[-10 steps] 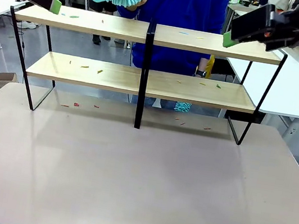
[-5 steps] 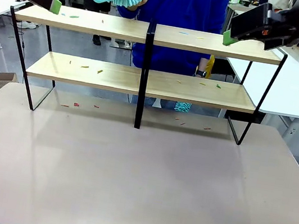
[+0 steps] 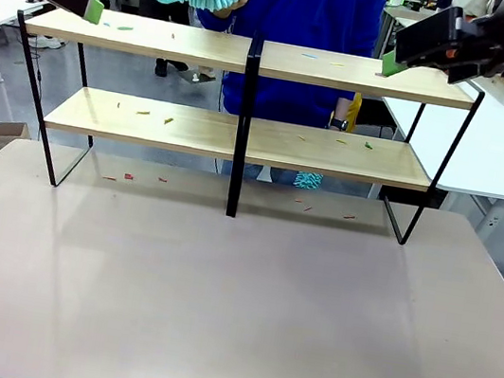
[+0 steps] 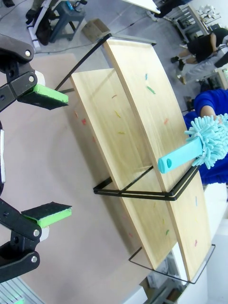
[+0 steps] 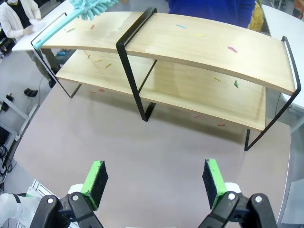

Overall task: Clean the shelves.
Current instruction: Pick up the Duster when the human hands it over, then clean a randomly selected level of the Shelf with the Duster.

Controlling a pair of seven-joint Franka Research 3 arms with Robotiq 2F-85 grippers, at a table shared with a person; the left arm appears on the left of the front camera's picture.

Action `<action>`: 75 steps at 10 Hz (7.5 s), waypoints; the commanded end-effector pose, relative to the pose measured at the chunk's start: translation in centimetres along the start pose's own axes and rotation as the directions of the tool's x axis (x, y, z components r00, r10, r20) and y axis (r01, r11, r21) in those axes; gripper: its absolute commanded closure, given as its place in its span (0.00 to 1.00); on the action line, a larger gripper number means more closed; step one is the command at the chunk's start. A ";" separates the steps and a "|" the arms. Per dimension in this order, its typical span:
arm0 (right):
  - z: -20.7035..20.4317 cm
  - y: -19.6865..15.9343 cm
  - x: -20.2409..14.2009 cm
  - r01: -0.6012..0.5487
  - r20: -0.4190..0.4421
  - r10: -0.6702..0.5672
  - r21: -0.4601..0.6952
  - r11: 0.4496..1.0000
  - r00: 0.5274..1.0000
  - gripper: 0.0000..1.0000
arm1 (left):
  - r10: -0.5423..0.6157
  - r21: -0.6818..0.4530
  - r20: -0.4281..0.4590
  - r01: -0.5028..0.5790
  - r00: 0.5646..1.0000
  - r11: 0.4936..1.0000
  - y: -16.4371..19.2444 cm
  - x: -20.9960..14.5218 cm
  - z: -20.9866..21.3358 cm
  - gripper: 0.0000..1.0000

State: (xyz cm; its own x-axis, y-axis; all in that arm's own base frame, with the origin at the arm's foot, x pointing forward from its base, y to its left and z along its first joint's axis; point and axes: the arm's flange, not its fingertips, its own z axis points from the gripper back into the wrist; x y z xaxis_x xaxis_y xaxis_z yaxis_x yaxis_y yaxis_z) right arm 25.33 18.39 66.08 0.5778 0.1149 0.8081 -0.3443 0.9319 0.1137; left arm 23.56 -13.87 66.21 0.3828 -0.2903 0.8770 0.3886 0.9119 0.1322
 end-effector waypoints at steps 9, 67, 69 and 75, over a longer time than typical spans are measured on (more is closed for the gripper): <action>0.1 0.1 0.0 -0.002 0.000 0.002 0.000 1.000 1.000 0.00 | 0.040 -0.765 -0.435 -0.393 0.899 0.511 8.5 7.8 -3.3 0.00; 0.1 0.1 0.0 -0.002 0.000 0.002 0.000 1.000 1.000 0.00 | -0.295 -0.754 -0.650 -0.545 0.700 0.367 5.9 -6.2 -0.4 0.87; 0.1 0.1 0.0 -0.002 0.000 0.002 0.000 1.000 1.000 0.00 | -0.257 -0.682 -0.717 -0.576 0.648 0.451 3.6 -5.9 -4.1 0.87; 0.1 0.1 0.0 -0.002 0.000 0.002 0.000 1.000 1.000 0.00 | -0.320 -0.636 -0.762 -0.560 0.562 0.530 7.4 -6.7 -5.7 0.87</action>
State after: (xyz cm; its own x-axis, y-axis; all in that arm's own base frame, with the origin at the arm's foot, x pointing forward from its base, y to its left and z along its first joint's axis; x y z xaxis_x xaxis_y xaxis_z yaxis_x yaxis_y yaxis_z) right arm 25.14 18.54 66.02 0.5772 0.1196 0.8078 -0.3472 0.9313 0.1102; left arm 30.45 -9.54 57.60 0.8093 -0.5662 0.1565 0.4821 0.4879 -0.7277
